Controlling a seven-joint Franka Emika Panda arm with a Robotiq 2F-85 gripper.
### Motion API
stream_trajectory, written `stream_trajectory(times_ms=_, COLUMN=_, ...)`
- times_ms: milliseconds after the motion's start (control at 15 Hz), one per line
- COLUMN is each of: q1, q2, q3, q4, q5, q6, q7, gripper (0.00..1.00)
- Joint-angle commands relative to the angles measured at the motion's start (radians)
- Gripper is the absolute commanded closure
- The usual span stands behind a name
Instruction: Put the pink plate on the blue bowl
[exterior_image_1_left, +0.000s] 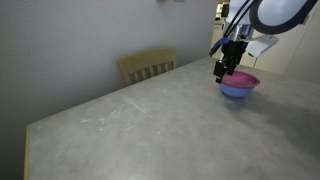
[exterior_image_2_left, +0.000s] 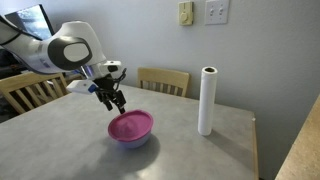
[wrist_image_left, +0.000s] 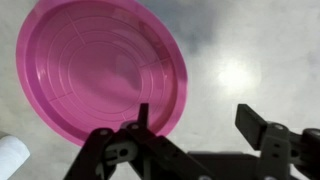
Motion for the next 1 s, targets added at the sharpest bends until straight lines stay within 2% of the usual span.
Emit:
stream_trajectory(times_ms=0, q1=0.009, q2=-0.073, q3=-0.001, q4=-0.049, q5=-0.004, q6=0.01, q7=0.006, gripper=0.0)
stream_trajectory(times_ms=267, q1=-0.008, q2=-0.117, q3=0.031, q4=-0.056, q5=0.045, q6=-0.014, q7=-0.04, gripper=0.0)
stream_trajectory(times_ms=667, q1=-0.033, q2=-0.167, q3=0.106, q4=-0.039, q5=0.244, q6=-0.098, q7=-0.219, gripper=0.0)
stream_trajectory(times_ms=933, q1=-0.03, q2=-0.194, q3=0.123, q4=-0.017, q5=0.338, q6=-0.182, q7=-0.295, gripper=0.0)
